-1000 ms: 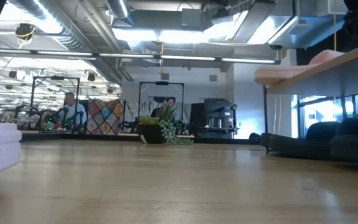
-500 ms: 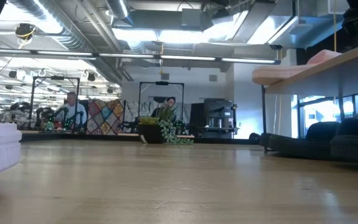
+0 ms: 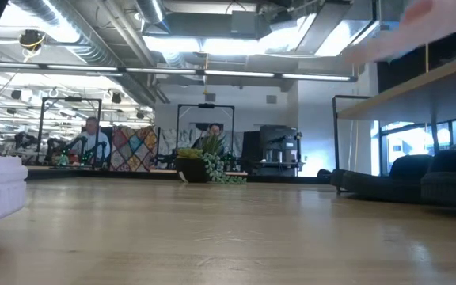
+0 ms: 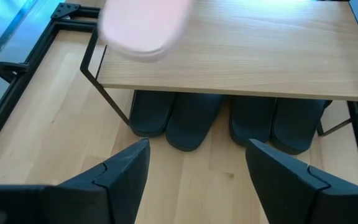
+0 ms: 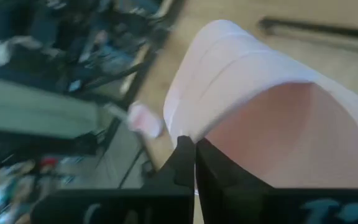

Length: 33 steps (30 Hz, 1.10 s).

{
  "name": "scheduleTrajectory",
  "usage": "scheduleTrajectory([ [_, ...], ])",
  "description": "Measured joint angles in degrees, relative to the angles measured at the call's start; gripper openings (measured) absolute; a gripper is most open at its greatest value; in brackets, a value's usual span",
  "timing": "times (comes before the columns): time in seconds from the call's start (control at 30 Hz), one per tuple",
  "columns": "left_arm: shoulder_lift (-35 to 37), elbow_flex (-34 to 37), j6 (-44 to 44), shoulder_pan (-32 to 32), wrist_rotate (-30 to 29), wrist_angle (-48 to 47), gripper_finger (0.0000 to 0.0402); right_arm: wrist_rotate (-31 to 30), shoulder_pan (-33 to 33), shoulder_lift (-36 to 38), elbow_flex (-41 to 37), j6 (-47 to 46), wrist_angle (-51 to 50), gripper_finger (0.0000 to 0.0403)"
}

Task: Pick and place slides into the shelf
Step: Put the top pink slides on the shelf

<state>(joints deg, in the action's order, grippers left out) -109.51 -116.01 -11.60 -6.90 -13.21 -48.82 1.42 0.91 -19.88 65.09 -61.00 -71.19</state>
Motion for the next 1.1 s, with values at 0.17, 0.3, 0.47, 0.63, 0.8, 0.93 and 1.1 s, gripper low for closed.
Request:
scheduleTrajectory([
  [0.17,0.0,0.0,0.0,0.0,0.0,0.0,0.0257,8.0,0.0,0.0,0.0,-0.1,3.2,0.0001],
  [0.3,0.0,0.0,-0.6,0.0,0.0,0.0,0.0257,9.4,0.0,0.0,-2.5,-1.8,3.9,0.0001],
  [0.47,0.0,0.0,-3.1,0.0,0.0,0.0,0.0257,9.5,0.0,0.3,-5.5,-1.7,7.6,0.0],
  [0.63,0.0,0.0,-3.4,0.0,0.0,0.0,0.0257,12.1,0.0,0.6,-6.2,-2.4,13.1,0.0],
  [0.8,0.0,0.0,-4.7,0.5,0.0,0.0,0.0257,12.2,0.0,0.5,-6.3,-4.0,12.5,0.0],
  [0.93,0.0,0.0,-4.8,0.9,0.0,0.0,0.0257,12.8,0.0,0.1,-8.3,-4.9,16.9,0.0],
  [1.1,0.0,0.0,-5.0,1.6,0.0,0.0,0.0257,13.9,0.0,0.1,-12.5,-5.1,27.7,0.0],
])
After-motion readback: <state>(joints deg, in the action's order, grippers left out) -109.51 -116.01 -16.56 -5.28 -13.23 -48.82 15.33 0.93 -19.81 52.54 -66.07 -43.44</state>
